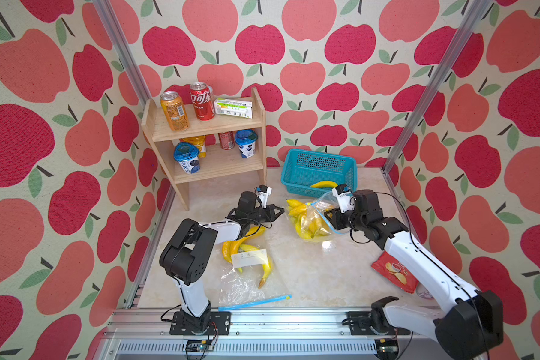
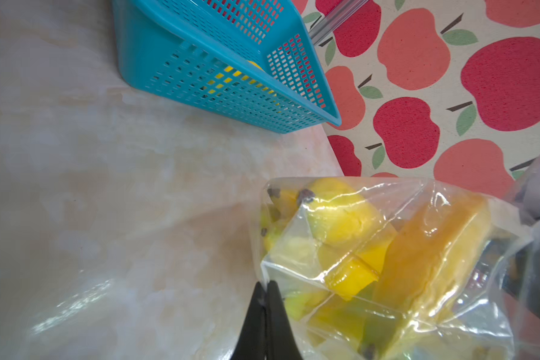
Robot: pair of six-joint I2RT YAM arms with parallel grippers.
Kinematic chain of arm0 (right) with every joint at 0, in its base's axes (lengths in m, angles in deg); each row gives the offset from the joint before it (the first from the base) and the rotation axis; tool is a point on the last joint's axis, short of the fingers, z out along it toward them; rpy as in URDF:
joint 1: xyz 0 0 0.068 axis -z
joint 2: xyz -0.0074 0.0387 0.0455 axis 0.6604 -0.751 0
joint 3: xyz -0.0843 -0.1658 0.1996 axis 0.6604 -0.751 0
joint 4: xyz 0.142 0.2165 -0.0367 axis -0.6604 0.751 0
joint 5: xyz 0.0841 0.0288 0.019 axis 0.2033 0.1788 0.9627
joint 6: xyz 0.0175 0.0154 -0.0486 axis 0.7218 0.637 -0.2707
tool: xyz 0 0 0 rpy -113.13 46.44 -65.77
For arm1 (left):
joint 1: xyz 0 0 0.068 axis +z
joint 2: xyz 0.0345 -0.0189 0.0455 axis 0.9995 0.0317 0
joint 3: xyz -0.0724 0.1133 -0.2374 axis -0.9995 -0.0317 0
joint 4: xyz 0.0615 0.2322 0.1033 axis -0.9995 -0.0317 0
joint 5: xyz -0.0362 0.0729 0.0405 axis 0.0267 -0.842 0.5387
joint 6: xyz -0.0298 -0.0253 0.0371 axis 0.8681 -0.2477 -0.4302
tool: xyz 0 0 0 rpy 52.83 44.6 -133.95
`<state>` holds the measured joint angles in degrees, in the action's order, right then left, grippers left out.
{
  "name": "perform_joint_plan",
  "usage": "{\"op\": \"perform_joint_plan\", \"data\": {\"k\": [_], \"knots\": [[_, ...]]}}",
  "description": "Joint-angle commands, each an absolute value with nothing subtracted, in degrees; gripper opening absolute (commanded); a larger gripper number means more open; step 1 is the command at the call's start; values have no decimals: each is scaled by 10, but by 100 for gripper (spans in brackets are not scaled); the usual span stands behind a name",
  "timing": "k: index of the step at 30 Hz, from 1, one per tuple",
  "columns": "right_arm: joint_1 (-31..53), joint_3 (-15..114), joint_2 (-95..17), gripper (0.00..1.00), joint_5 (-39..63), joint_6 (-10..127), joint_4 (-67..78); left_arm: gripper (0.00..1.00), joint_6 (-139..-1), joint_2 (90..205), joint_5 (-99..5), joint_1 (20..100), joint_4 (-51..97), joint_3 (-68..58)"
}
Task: Open the zip-top bag and take out the banana
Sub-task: Pick up the banana from the zipper food storage bag.
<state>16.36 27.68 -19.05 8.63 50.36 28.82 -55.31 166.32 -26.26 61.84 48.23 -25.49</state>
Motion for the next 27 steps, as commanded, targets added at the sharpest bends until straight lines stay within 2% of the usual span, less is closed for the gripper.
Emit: {"op": "perform_joint_plan", "data": {"k": [1, 11, 17, 23, 27], "knots": [[165, 329, -168, 15, 137, 517, 338, 0, -636, 1655, -465, 623, 368, -230], [164, 445, -144, 15, 192, 535, 492, 0, -639, 1685, -652, 610, 321, -215], [149, 411, -126, 16, 195, 545, 490, 0, -615, 1701, -713, 605, 293, -199], [150, 427, -107, 15, 125, 535, 498, 0, -613, 1685, -664, 604, 332, -221], [151, 421, -115, 12, 28, 534, 458, 0, -592, 1684, -624, 607, 332, -226]]}}
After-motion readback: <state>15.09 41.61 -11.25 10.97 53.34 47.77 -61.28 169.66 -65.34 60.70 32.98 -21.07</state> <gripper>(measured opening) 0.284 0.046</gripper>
